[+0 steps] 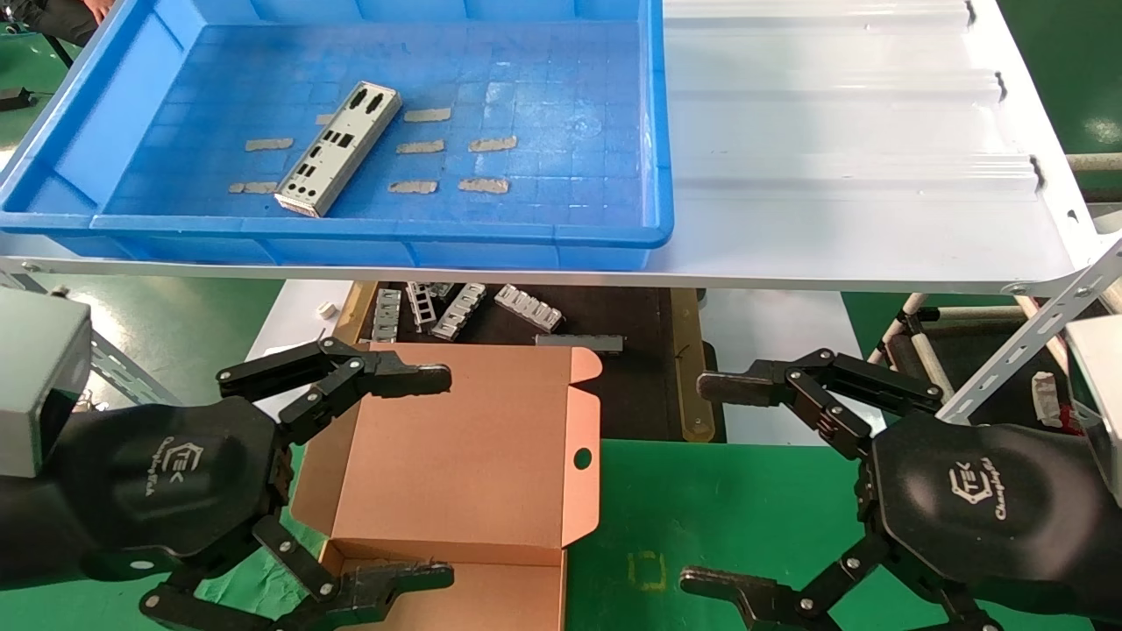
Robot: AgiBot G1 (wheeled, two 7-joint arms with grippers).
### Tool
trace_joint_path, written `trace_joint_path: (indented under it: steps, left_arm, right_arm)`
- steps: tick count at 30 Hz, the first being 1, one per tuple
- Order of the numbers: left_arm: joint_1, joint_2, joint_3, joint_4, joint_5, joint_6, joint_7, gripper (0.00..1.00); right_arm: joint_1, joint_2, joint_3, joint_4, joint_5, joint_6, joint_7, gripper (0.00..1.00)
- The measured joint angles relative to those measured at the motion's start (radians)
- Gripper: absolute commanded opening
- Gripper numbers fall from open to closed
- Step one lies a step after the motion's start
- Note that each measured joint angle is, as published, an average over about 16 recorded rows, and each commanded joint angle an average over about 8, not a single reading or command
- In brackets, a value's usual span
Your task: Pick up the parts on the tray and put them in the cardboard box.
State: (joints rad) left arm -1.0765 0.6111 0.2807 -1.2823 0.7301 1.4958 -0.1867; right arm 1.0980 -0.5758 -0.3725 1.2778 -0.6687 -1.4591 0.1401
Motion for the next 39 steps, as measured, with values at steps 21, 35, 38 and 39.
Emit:
trace_joint_path:
  steps: [21, 35, 38, 39]
  left_arm:
    - [0.000, 0.000, 0.000, 0.000, 0.000, 0.000, 0.000, 1.00]
    - [-0.008, 0.004, -0.005, 0.010, 0.000, -0.021, -0.004, 1.00]
    - [-0.019, 0.010, -0.010, 0.022, 0.004, -0.049, -0.007, 1.00]
    - [-0.024, 0.013, -0.011, 0.027, 0.007, -0.060, -0.009, 1.00]
  right_arm:
    - [0.000, 0.000, 0.000, 0.000, 0.000, 0.000, 0.000, 0.94]
    - [0.000, 0.000, 0.000, 0.000, 0.000, 0.000, 0.000, 0.00]
    - [0.000, 0.000, 0.000, 0.000, 0.000, 0.000, 0.000, 0.00]
    - [0.000, 0.000, 0.000, 0.000, 0.000, 0.000, 0.000, 0.00]
